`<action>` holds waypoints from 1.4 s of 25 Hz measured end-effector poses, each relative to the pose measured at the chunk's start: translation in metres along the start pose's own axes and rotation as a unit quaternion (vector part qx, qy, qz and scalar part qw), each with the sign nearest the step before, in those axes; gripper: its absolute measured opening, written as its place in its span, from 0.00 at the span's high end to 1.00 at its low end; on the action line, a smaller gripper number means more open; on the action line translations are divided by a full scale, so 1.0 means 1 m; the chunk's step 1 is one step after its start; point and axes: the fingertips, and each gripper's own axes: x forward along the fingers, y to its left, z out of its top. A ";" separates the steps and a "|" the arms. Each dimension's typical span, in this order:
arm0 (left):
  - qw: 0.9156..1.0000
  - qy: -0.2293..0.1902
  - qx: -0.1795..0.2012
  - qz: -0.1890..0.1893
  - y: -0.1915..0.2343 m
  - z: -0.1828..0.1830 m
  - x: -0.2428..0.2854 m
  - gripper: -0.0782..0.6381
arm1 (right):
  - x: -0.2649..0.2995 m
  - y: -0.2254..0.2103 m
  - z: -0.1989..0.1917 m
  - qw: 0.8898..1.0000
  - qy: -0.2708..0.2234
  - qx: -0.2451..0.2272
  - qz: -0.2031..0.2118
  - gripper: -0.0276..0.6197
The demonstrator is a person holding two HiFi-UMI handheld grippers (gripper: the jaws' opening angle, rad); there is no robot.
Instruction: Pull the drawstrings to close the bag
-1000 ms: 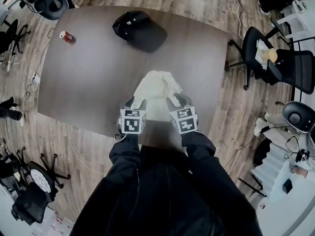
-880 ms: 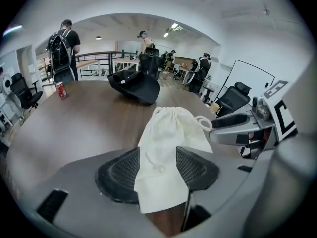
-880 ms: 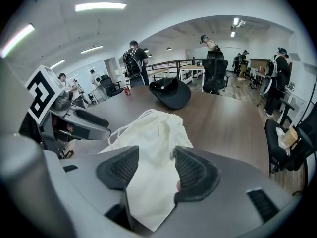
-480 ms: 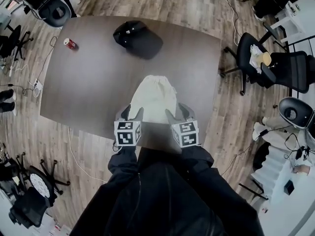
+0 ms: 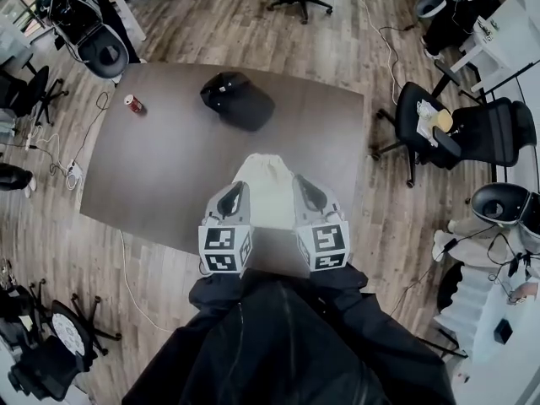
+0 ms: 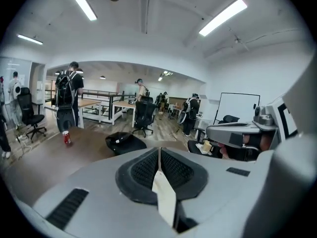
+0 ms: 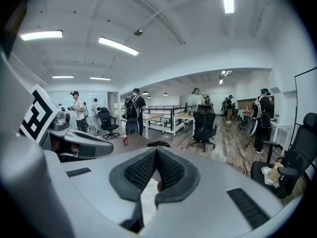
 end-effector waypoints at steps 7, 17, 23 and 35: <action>0.998 -0.060 0.020 0.000 -0.023 0.056 -0.027 0.85 | -0.026 0.009 0.061 0.998 -0.067 -0.012 0.004 0.92; 0.992 -0.117 0.048 0.011 -0.037 0.111 -0.052 0.85 | -0.047 0.018 0.111 0.993 -0.118 -0.027 -0.006 0.92; 0.990 -0.132 0.057 0.015 -0.038 0.124 -0.056 0.85 | -0.048 0.018 0.119 0.991 -0.130 -0.030 -0.006 0.92; 0.988 -0.140 0.060 0.017 -0.037 0.133 -0.061 0.85 | -0.049 0.020 0.128 0.990 -0.134 -0.037 -0.006 0.93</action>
